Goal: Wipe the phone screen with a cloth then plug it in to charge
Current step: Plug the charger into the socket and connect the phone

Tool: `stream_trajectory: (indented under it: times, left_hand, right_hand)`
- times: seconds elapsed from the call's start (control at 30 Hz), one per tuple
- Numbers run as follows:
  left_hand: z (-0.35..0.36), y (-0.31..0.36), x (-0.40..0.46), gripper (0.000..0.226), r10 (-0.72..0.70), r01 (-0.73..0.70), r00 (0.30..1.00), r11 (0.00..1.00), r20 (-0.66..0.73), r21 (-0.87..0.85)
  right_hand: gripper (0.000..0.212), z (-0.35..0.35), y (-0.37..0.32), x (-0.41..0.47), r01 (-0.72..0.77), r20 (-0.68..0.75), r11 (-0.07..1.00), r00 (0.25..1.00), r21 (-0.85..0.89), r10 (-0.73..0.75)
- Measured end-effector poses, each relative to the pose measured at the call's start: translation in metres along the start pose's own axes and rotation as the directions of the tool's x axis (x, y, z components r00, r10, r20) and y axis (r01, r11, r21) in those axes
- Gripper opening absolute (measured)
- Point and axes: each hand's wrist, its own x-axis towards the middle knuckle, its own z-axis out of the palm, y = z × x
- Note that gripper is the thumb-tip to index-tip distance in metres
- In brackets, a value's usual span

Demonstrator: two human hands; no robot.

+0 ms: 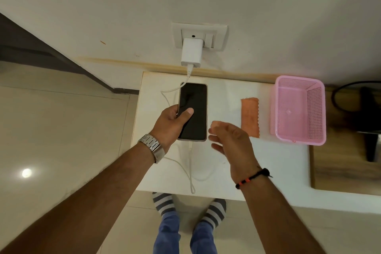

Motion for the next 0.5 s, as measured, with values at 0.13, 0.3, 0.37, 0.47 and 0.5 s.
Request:
stream_trajectory:
  times: [0.13,0.3,0.37,0.47,0.5]
  left_hand:
    - [0.002,-0.003,-0.005,0.033,-0.015,0.017,0.997,1.000,0.073,-0.026]
    - [0.001,-0.002,-0.004,0.029,-0.111,0.118,0.991,0.989,0.074,-0.094]
    - [-0.002,-0.002,-0.001,0.024,-0.172,0.182,0.983,0.964,0.066,-0.193]
    - [-0.008,-0.005,0.002,0.023,-0.126,0.129,0.991,0.983,0.037,-0.130]
    - [-0.009,-0.006,0.003,0.023,-0.102,0.103,0.995,0.990,0.020,-0.097]
  right_hand:
    - [0.025,0.006,-0.010,0.021,0.023,0.027,1.000,0.999,-0.005,-0.023]
    - [0.027,0.010,-0.007,0.036,0.081,-0.005,0.996,0.997,-0.037,-0.081]
    - [0.029,0.011,-0.005,0.039,0.082,-0.011,0.996,0.997,-0.041,-0.082]
    - [0.029,0.011,0.000,0.044,0.078,-0.031,0.996,0.996,-0.052,-0.080]
    - [0.029,0.012,0.001,0.046,0.076,-0.037,0.996,0.996,-0.052,-0.078]
